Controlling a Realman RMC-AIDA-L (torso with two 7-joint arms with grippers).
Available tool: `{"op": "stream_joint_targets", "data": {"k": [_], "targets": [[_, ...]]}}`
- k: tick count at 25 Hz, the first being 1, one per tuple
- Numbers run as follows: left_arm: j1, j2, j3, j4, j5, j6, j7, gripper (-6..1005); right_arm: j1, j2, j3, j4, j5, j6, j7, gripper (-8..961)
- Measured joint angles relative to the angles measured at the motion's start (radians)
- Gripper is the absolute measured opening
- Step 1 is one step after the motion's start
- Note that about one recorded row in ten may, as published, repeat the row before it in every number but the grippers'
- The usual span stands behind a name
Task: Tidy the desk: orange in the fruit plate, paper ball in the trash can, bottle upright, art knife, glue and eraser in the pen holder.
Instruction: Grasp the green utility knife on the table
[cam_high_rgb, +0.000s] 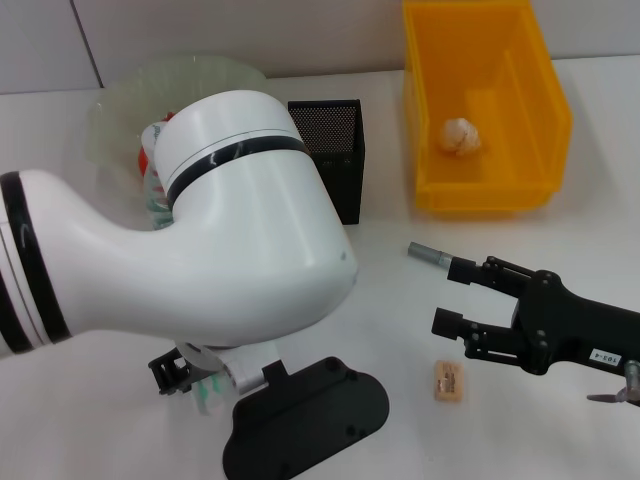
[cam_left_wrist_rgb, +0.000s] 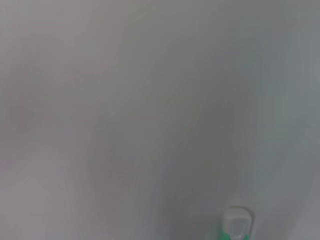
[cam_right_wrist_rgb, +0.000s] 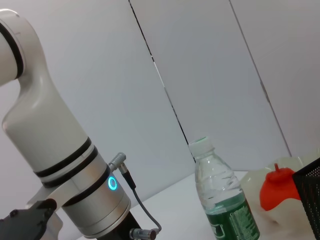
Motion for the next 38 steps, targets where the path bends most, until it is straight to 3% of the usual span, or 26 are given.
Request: {"op": "stream_joint_targets", "data": {"k": [8,20,28,32,38], "targets": [[0.0,0.0,0.001,-0.006,-0.001,-0.004,0.004,388,0.0,-0.001,0.0,0.003,0.0,0.0,0.001,830],[0.004,0.0,0.004,-0.012,-0.001,-0.016,0.022,390,0.0,-0.002,-0.002,-0.002,0.0,0.0,0.012,831],[0.002,0.0,0.006,-0.017,0.009,-0.007,0.033,166,0.0,-0.002,-0.002,-0.005,0.0,-0.001,0.022,831],[0.002,-0.001,-0.006,-0.008,0.003,0.014,0.035,162,0.0,-0.003,-0.002,-0.011,0.0,-0.001,0.024,831],[0.029,0.0,-0.095,0.075,-0.039,0.107,0.058,96,0.001,-0.003,0.001,-0.037,0.0,-0.025,0.045,831]]}}
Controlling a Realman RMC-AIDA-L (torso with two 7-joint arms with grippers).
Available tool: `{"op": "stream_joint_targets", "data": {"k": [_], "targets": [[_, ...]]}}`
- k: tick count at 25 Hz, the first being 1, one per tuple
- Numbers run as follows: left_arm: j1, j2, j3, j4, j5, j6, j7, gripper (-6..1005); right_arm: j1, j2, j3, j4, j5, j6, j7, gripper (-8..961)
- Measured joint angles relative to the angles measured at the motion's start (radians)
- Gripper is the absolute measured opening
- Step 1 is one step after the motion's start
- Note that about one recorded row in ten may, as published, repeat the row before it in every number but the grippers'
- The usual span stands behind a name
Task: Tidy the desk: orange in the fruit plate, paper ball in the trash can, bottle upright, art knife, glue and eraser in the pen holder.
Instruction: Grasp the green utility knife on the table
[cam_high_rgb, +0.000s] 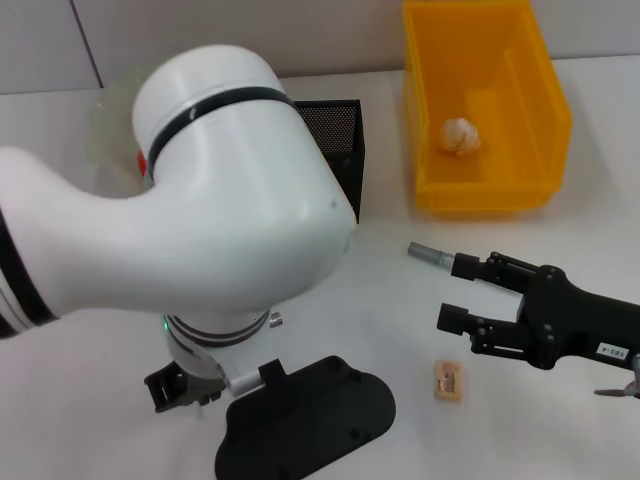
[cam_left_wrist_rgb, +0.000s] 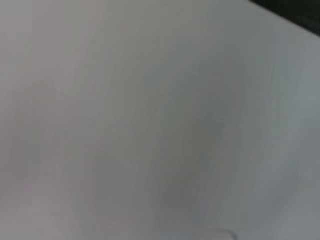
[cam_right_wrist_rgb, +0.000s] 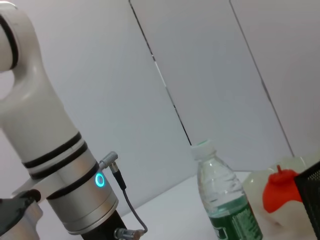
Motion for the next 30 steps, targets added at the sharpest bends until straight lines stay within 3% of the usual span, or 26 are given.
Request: {"op": "stream_joint_targets", "data": {"k": [5,14,25,30], "targets": [[0.023,0.002,0.001,-0.003,0.054,-0.02,-0.014,32,-0.002,0.0,0.007,-0.01,0.0,-0.026,0.009,831],[0.018,0.005,-0.001,0.051,0.089,-0.015,-0.082,44,-0.002,0.0,0.006,-0.014,0.0,-0.027,0.017,830],[0.008,0.004,-0.002,0.038,0.075,-0.027,-0.086,432,-0.012,0.0,0.007,-0.018,-0.002,-0.027,0.021,830],[0.008,0.007,-0.011,0.039,0.054,-0.011,-0.084,449,-0.014,0.001,0.007,-0.016,-0.002,-0.027,0.02,830]]}}
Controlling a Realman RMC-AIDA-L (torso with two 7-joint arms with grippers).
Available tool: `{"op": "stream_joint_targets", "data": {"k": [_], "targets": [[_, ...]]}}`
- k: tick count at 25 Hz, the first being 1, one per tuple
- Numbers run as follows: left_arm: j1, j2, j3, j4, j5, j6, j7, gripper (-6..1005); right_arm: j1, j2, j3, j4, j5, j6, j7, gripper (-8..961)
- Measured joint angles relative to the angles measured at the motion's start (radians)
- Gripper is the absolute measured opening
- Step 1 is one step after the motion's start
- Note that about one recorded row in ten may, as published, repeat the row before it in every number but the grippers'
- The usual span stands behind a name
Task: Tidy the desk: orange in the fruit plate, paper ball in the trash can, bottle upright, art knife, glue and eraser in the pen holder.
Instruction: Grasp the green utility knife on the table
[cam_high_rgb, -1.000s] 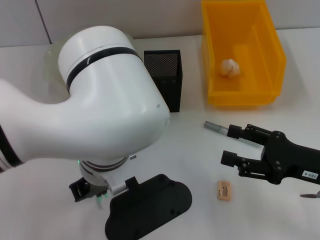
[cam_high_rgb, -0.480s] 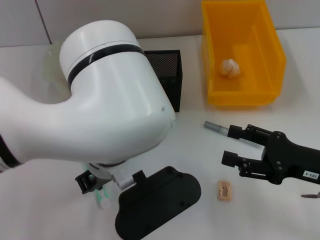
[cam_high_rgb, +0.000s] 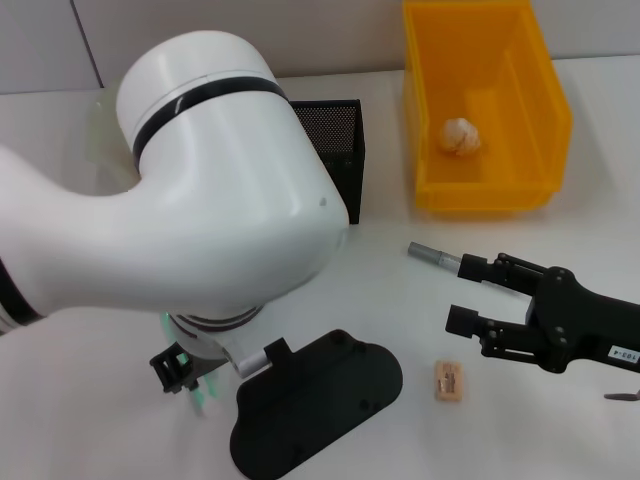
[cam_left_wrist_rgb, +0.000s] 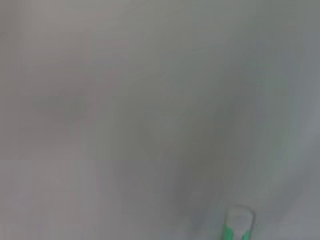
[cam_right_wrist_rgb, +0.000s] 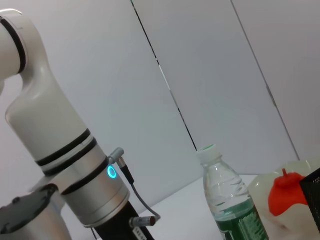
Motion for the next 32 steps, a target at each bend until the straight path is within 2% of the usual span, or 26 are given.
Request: {"op": "stream_joint_targets", "data": {"k": [5,13,19,26,32], "targets": [[-0.001,0.003,-0.012,0.028,-0.018,0.039,-0.002,466,-0.004,0.001,0.0,0.001,0.0,0.0,-0.004,831],[-0.011,0.003,-0.019,0.024,-0.023,0.036,0.005,627,-0.01,0.002,0.0,0.002,0.004,0.001,-0.009,830],[-0.013,0.015,-0.083,0.048,-0.067,0.039,0.031,624,-0.012,0.003,-0.005,0.004,0.003,0.008,-0.009,830],[0.001,0.022,-0.108,0.053,-0.07,0.04,0.051,621,-0.012,0.005,-0.009,0.011,0.001,0.01,-0.011,831],[0.015,0.036,-0.211,0.035,-0.095,0.052,0.157,619,-0.009,0.005,-0.011,0.016,-0.002,0.015,-0.005,831]]}}
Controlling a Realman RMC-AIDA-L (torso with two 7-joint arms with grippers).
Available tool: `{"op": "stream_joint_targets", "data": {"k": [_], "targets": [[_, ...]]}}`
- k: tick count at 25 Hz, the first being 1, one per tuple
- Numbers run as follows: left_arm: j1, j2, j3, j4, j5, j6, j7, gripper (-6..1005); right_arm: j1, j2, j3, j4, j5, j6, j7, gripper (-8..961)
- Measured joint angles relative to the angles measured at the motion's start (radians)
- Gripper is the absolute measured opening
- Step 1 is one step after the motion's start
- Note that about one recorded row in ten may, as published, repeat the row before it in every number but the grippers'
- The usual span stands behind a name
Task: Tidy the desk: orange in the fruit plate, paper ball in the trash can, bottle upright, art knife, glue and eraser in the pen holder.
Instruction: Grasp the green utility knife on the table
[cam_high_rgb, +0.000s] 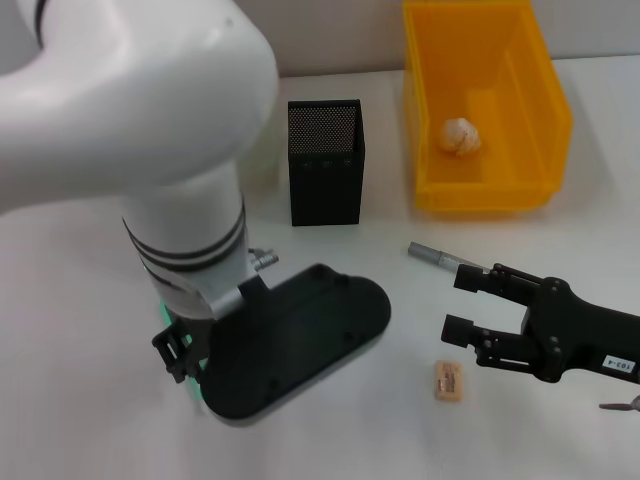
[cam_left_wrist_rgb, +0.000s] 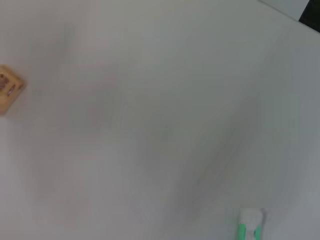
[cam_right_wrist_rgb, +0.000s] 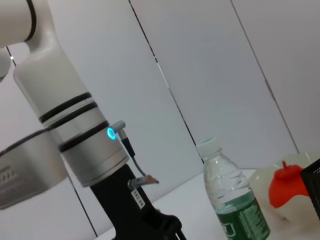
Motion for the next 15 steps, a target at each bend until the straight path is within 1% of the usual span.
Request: {"op": "stream_joint_targets", "data": {"k": [3,5,6,10,15], "targets": [[0.007,0.004,-0.015,-0.001,-0.005,0.003,0.028,618,0.0,0.0,0.0,0.001,-0.001,0.013,0.001,830],[0.019,0.014,-0.018,0.001,-0.02,0.009,0.065,618,0.003,0.001,0.0,0.015,-0.002,0.029,0.002,830],[0.019,0.014,-0.018,0.001,-0.02,0.009,0.065,618,0.003,0.001,0.0,0.015,-0.002,0.029,0.002,830],[0.031,0.029,0.002,-0.002,-0.033,0.012,0.111,618,0.013,0.002,-0.001,0.047,-0.002,0.053,-0.006,830],[0.029,0.046,0.004,-0.016,-0.068,0.003,0.194,617,0.032,0.004,-0.002,0.093,0.0,0.086,-0.023,831]]}}
